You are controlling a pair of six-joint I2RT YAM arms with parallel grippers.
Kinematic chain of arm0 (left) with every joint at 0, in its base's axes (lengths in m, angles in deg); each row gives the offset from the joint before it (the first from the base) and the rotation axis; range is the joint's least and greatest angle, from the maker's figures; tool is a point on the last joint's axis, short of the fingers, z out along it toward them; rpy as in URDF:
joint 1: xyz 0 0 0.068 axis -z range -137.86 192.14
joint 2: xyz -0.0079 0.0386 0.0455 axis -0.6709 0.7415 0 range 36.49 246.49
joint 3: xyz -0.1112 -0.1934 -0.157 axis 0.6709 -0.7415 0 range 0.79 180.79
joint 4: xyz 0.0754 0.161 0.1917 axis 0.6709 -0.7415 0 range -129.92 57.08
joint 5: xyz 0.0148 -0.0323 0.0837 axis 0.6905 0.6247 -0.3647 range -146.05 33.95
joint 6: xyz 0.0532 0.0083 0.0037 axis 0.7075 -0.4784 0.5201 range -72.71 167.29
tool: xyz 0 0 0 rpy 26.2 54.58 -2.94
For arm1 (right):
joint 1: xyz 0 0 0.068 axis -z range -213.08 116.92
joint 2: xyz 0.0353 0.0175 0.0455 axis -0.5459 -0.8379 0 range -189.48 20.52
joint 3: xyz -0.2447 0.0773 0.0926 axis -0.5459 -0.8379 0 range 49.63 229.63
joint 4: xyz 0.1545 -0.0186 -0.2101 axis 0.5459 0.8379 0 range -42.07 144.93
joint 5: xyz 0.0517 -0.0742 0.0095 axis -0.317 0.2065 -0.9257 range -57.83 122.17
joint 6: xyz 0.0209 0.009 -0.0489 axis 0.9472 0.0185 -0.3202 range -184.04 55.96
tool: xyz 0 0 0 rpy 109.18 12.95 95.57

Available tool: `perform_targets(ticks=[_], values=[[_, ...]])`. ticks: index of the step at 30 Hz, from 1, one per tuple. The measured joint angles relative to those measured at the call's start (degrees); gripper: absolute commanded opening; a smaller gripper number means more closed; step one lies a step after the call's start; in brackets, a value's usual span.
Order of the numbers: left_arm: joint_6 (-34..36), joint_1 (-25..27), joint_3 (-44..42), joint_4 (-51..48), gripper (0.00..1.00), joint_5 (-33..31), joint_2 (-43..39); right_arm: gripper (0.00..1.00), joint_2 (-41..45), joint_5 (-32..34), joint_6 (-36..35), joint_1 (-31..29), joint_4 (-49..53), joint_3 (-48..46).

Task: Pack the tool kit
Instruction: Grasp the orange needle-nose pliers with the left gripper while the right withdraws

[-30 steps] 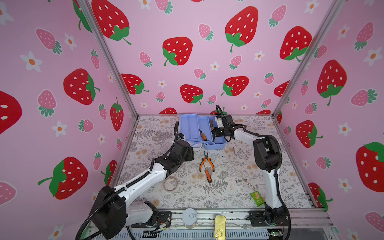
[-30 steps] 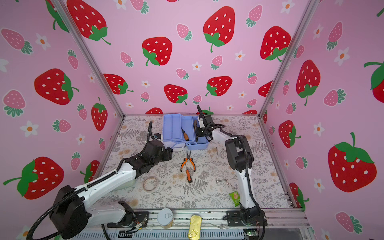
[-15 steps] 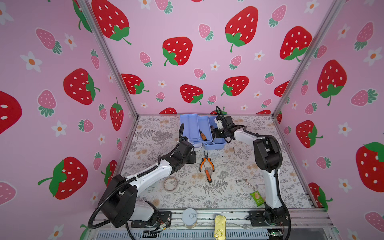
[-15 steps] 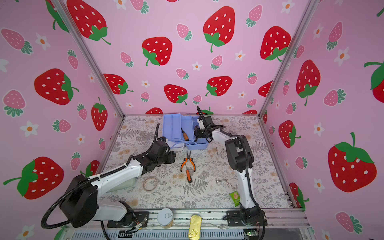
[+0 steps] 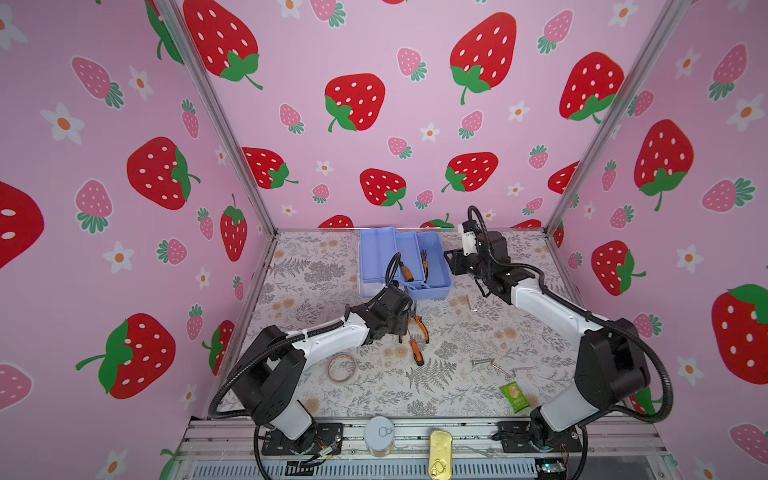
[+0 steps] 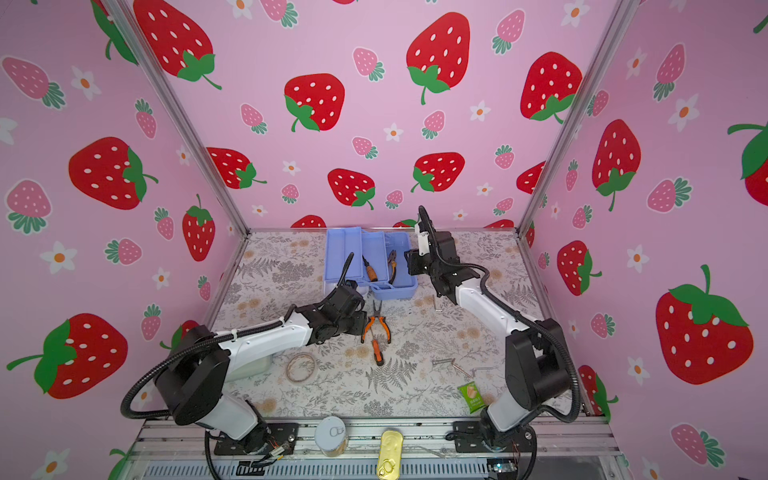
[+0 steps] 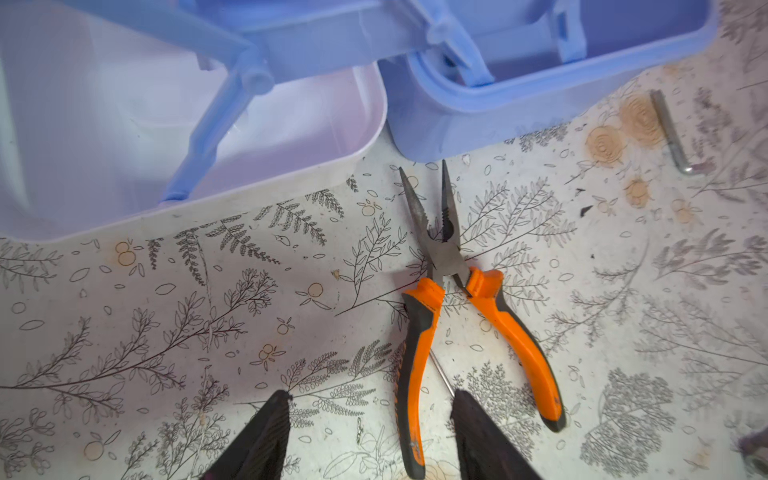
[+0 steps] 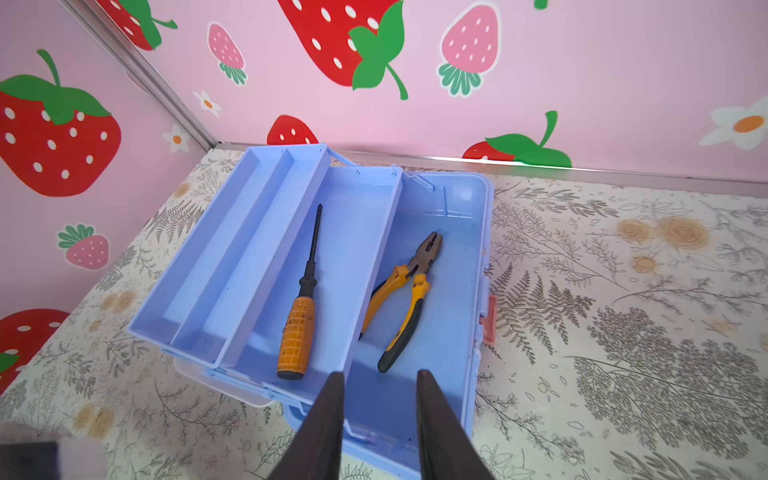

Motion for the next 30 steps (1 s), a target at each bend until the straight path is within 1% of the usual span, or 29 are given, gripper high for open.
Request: perform_targets(ticks=[3, 6, 13, 15, 18, 19, 23, 25, 28, 30], values=[[0.9, 0.1, 1.3, 0.1, 0.64, 0.1, 2.5, 0.33, 4.0, 1.4, 0.1, 0.0, -0.8, -5.8], [1.5, 0.4, 1.9, 0.1, 0.65, 0.4, 4.1, 0.33, 6.1, 2.4, 0.2, 0.0, -0.9, -9.8], [1.5, 1.5, 2.8, 0.7, 0.63, 1.7, 7.7, 0.33, 7.0, 3.2, 0.3, 0.0, -0.9, -13.3], [1.3, 1.9, 2.8, 0.8, 0.54, 1.7, 8.7, 0.33, 7.1, 3.3, 0.3, 0.0, -0.9, -13.6], [1.2, 2.2, 2.8, 1.1, 0.39, 1.8, 9.8, 0.32, 7.2, 3.2, 0.5, 0.0, -1.0, -13.9], [1.0, 2.2, 2.8, 1.2, 0.35, 1.9, 10.2, 0.33, 7.2, 3.2, 0.5, 0.0, -1.0, -13.9], [0.3, 2.3, 2.9, 2.1, 0.26, 2.0, 11.5, 0.32, 7.2, 3.2, 0.8, 0.0, -1.0, -14.1], [0.4, 2.3, 2.9, 2.2, 0.24, 2.0, 11.5, 0.33, 7.2, 3.2, 1.0, 0.0, -1.0, -14.2], [1.4, 2.4, 3.0, 2.1, 0.12, 2.8, 11.5, 0.33, 7.2, 3.1, 1.5, 0.0, -1.0, -14.6], [1.0, 2.8, 3.1, 2.2, 0.02, 2.9, 11.5, 0.32, 7.2, 3.0, 1.7, 0.0, -1.0, -15.0]])
